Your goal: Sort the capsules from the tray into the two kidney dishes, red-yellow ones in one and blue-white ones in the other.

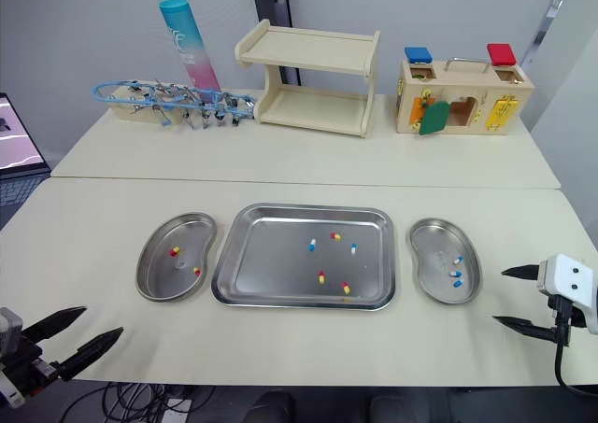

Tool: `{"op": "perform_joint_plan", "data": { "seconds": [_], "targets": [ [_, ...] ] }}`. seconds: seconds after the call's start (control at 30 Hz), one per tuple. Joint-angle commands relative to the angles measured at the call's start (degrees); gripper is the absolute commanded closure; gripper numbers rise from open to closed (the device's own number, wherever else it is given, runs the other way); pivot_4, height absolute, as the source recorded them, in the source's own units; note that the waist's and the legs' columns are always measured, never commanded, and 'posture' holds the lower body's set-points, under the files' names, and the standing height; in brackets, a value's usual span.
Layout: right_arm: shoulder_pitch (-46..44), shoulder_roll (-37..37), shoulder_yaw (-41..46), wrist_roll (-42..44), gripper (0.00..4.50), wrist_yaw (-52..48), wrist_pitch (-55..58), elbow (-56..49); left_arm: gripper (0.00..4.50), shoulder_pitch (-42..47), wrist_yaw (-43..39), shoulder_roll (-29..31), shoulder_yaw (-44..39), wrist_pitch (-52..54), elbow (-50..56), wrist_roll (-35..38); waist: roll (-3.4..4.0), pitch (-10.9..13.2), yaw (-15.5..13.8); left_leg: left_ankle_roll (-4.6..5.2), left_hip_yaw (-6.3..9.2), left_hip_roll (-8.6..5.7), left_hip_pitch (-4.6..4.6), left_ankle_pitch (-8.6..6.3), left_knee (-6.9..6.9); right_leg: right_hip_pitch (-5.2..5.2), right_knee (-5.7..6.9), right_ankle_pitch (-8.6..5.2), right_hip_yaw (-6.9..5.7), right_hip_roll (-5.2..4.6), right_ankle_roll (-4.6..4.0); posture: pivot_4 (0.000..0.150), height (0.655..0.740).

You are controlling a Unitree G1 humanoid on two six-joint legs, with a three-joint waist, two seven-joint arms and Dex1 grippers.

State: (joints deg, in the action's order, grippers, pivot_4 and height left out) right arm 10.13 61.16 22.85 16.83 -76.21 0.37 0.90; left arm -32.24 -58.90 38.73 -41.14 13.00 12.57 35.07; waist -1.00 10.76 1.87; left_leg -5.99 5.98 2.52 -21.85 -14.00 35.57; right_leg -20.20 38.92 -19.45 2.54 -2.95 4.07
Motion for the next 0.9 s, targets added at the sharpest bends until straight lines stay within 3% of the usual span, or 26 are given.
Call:
{"op": "perform_joint_plan", "data": {
  "seconds": [0.03, 0.3, 0.57, 0.73, 0.9],
  "targets": [
    [0.6, 0.4, 1.1, 0.2, 0.06, 0.0, -0.8, -0.7, 0.00, -0.8, -0.7, -2.0, 4.6, 0.5, 9.8, 2.9, 0.00, 0.0, -0.1, 0.00, 0.00, 0.00, 0.00, 0.00, 0.03, 0.02, 0.00, 0.00, 0.01, 0.00, 0.00, 0.150, 0.7400],
    [5.7, 0.7, 4.0, 0.3, 0.06, 1.3, 2.2, -3.1, 0.00, 4.8, -2.0, -6.3, 19.0, -6.5, 14.0, -1.7, 0.06, 0.0, 0.0, 0.00, 0.00, -0.01, 0.00, 0.00, 0.13, 0.06, 0.00, 0.01, 0.00, 0.01, 0.01, 0.150, 0.7400],
    [3.8, 0.1, 5.4, 6.2, 0.06, 4.0, 10.5, -12.8, 0.00, 5.3, -2.5, -8.2, 22.8, -12.2, 12.3, -3.6, 0.11, -0.1, 0.1, 0.01, -0.01, -0.01, 0.03, 0.00, 0.13, 0.07, 0.03, 0.01, 0.03, 0.02, 0.01, 0.150, 0.7400],
    [-10.6, -0.4, -7.8, 9.3, 0.06, 12.0, 24.9, -24.9, 0.00, 5.9, -2.0, -8.2, 23.3, -13.4, 10.5, -3.4, 0.14, -0.1, 0.2, 0.00, 0.03, 0.01, 0.01, 0.00, 0.17, 0.06, 0.05, 0.01, 0.01, 0.04, 0.02, 0.150, 0.7400],
    [-27.3, -9.6, -25.4, 6.5, 0.06, 18.0, 32.4, -28.5, 0.00, 5.8, -1.9, -9.1, 24.2, -15.5, 9.4, -4.2, 0.04, -0.1, 0.0, 0.00, 0.06, 0.00, -0.06, 0.00, 0.19, 0.03, 0.01, 0.01, -0.02, 0.04, 0.02, 0.150, 0.7400]
  ]
}}
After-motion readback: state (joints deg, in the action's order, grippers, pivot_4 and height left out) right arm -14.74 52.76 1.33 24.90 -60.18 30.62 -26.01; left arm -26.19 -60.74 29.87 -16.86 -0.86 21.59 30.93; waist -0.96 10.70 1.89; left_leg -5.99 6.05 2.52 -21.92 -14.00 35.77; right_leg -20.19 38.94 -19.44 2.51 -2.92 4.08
